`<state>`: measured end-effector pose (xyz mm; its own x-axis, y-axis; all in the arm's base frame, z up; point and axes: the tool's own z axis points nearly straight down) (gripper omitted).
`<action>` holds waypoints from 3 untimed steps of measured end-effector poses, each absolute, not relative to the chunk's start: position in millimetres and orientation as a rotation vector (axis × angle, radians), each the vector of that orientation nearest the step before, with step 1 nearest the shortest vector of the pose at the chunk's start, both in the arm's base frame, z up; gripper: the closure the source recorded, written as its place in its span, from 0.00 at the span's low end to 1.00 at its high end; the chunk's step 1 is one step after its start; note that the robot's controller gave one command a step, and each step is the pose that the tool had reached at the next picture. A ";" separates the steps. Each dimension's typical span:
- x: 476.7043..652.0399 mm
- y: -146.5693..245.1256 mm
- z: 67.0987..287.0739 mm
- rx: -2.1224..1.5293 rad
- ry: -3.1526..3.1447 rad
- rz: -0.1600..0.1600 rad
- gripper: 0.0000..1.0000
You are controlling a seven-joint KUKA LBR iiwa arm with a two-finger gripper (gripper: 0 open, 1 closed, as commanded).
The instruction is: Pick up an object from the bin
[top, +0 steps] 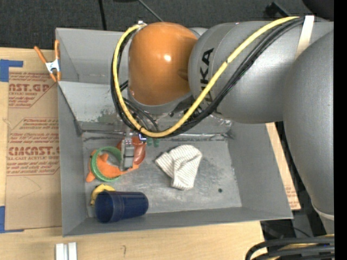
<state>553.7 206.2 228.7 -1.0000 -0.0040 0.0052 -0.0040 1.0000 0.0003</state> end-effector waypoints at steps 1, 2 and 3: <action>554.9 205.0 233.6 0.002 -3.143 -0.003 0.00; 556.0 198.6 186.2 -0.015 -3.150 -0.006 0.00; 547.6 197.7 118.0 0.053 -3.146 -0.003 0.00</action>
Offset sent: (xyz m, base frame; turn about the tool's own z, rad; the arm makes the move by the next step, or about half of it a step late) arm 0.0006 -0.0240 -0.1425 0.0380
